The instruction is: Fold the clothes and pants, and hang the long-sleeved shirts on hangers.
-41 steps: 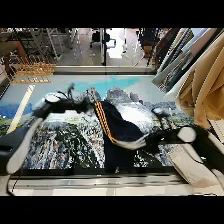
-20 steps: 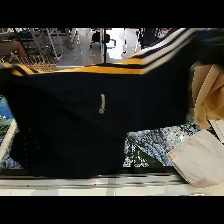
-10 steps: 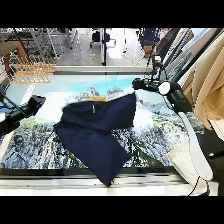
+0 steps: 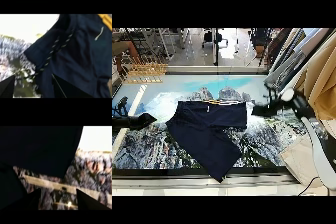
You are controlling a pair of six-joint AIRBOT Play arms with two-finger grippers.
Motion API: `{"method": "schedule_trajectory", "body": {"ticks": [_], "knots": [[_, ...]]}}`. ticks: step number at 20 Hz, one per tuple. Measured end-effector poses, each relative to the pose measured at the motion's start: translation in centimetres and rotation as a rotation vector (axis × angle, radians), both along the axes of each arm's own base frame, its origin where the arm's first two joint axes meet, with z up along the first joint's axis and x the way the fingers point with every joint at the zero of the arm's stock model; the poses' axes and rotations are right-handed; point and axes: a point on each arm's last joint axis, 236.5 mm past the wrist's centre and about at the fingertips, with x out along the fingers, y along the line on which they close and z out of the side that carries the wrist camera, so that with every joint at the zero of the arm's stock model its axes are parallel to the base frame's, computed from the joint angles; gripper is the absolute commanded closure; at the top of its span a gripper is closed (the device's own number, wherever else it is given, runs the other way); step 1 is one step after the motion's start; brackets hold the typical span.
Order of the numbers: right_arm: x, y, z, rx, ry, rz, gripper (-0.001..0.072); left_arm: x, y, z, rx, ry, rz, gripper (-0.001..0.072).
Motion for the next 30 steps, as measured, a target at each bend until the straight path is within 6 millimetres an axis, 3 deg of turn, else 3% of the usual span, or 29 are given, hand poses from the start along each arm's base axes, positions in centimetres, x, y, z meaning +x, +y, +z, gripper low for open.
{"method": "schedule_trajectory", "body": {"ticks": [4,7,9,10,11,12,14,16,17,18,19,20,22,23,25,28,30], "knots": [[-11.3,3.5,-5.3,0.070,0.234,0.110,0.0217,-1.6,-1.1,-0.5,-0.040,0.074,-0.036,0.0216],[-15.2,6.3,-8.4,0.062,0.252,0.178,0.0216,-2.2,-2.6,-0.4,-0.074,0.101,-0.072,0.0217],[-15.4,8.0,-9.6,0.041,0.190,0.213,0.0227,-2.5,-3.5,-0.4,-0.090,0.114,-0.091,0.0217],[-15.1,8.9,-10.0,0.032,0.149,0.228,0.0388,-2.6,-3.7,-0.4,-0.093,0.118,-0.098,0.0217],[-14.9,9.8,-10.3,0.026,0.119,0.249,0.0627,-2.7,-4.0,-0.3,-0.097,0.123,-0.105,0.0217],[-14.5,10.3,-10.5,0.016,0.096,0.268,0.0696,-2.8,-4.2,-0.3,-0.101,0.125,-0.108,0.0217],[-12.6,10.3,-10.7,-0.040,0.031,0.305,0.0699,-2.9,-4.4,-0.3,-0.105,0.129,-0.117,0.0223],[-8.4,8.7,-9.9,-0.116,-0.061,0.264,0.0699,-3.0,-4.9,-0.3,-0.110,0.134,-0.128,0.0223],[-5.3,7.3,-8.8,-0.147,-0.120,0.202,0.0696,-3.0,-5.1,-0.3,-0.112,0.135,-0.134,0.0223],[-2.3,5.9,-7.6,-0.156,-0.177,0.122,0.0539,-3.2,-5.6,-0.5,-0.118,0.140,-0.141,0.0223],[0.9,4.4,-6.1,-0.144,-0.235,0.024,0.0196,-3.2,-6.3,-0.7,-0.130,0.146,-0.143,0.0223],[3.5,2.7,-4.8,-0.125,-0.272,-0.066,0.0052,-3.1,-7.0,-1.1,-0.138,0.145,-0.140,0.0223],[5.9,-0.6,-3.2,-0.065,-0.268,-0.210,0.0075,-2.8,-8.3,-2.2,-0.139,0.137,-0.125,0.0223],[6.0,-2.4,-3.1,-0.040,-0.228,-0.255,0.0083,-2.6,-8.9,-2.7,-0.139,0.134,-0.121,0.0223],[3.7,-4.7,-4.0,-0.006,-0.107,-0.254,0.0215,-2.2,-10.1,-3.9,-0.143,0.143,-0.105,0.0223],[-3.8,-4.2,-5.7,0.100,0.109,-0.155,0.0206,-1.3,-10.6,-6.0,-0.150,0.167,-0.035,0.0225],[-8.8,-2.1,-6.4,0.196,0.206,-0.092,0.0177,-0.9,-10.4,-7.2,-0.154,0.184,0.013,0.0232]]}}
